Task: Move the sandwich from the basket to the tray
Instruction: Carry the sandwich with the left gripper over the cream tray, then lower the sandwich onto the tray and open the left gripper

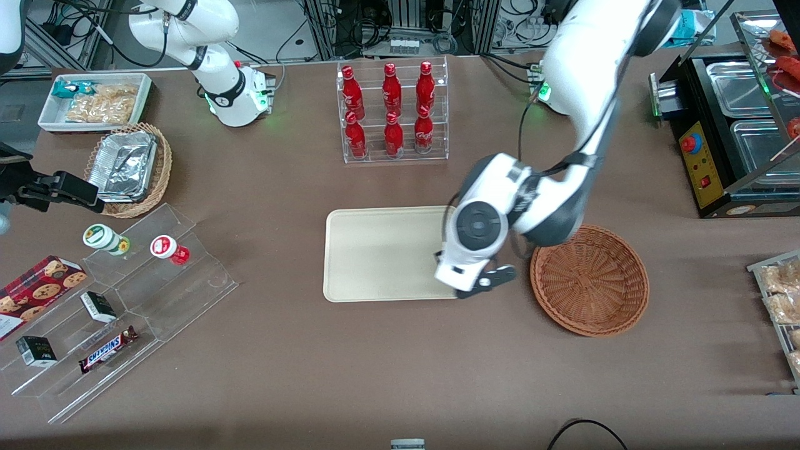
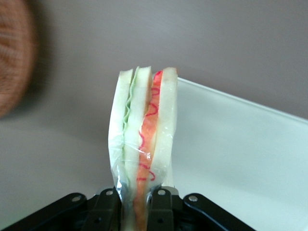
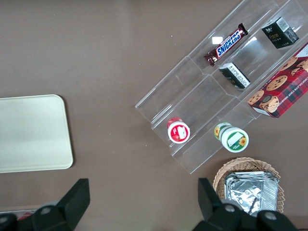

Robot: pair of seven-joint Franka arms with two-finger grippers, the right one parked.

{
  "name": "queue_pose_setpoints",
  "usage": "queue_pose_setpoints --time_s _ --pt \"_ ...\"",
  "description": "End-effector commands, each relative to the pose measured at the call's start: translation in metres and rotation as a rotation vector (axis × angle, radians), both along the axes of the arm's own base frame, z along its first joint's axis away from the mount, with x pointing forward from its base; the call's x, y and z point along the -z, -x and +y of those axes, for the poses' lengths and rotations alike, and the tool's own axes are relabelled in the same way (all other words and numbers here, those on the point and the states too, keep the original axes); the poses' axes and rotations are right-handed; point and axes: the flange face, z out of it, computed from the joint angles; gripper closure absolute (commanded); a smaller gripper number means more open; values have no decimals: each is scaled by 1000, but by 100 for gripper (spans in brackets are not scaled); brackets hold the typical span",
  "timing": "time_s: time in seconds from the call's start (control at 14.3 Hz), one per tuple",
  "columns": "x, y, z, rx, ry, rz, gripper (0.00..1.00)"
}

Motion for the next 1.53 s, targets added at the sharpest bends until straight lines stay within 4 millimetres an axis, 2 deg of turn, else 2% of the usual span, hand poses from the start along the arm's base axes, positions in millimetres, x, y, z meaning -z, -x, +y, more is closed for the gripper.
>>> queue_pose_setpoints --time_s 0.0,0.21,0.28,0.56,0.7,0.84,0.91,0.98,1.05,1.12,1.26,1.4,1.47 --pt "24 1 -46 54 79 -7 79" --pt "38 29 -79 202 122 25 79" --pt "52 39 -90 233 121 31 79" --pt "85 54 -114 286 109 -21 78" --pt "100 58 -116 306 78 -31 78" --pt "105 58 -115 309 65 -30 71" --pt "105 59 -115 310 62 -26 54" --pt "99 58 -114 308 63 -29 18" --pt "89 57 -113 304 63 -33 0" --pt "73 54 -109 298 61 -29 0" --pt "21 43 -93 277 69 -43 0" --pt "-34 27 -60 244 60 -41 0" --pt "-55 18 -35 218 38 -23 0"
